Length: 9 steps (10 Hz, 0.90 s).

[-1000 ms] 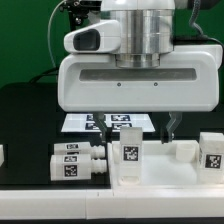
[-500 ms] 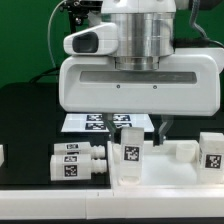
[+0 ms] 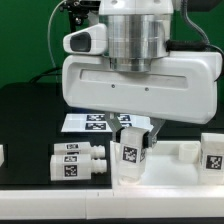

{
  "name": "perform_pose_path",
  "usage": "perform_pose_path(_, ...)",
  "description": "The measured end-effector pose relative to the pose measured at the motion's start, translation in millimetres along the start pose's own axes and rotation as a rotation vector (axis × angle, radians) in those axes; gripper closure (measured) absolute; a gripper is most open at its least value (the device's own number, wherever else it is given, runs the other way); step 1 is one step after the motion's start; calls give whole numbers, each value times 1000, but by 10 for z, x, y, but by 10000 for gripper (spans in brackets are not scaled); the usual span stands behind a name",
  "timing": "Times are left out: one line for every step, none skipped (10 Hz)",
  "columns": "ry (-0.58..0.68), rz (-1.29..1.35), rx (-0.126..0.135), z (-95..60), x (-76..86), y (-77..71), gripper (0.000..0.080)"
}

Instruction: Assemble square table

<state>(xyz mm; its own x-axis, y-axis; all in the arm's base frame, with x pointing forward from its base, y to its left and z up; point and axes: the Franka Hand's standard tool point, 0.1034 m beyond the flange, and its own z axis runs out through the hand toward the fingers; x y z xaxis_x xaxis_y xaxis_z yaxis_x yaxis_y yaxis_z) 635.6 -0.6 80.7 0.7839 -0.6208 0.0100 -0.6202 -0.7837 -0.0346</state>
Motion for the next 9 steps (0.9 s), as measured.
perform_pose_path(-5,153,3,4,9,-13,512)
perform_pose_path(-11,306,10,8,18,-10,512)
perform_pose_path(-25,503,34,13,19,-8,512)
perform_pose_path(-36,691,52,18,9,-10,512)
perform_pose_path(-39,768,53,21,7,-15,512)
perform_pose_path(-46,831,59,20,14,-9,512)
perform_pose_path(-54,895,64,20,17,-6,512)
perform_pose_path(-54,914,64,19,17,-7,512)
perform_pose_path(-51,831,62,30,13,-2,438)
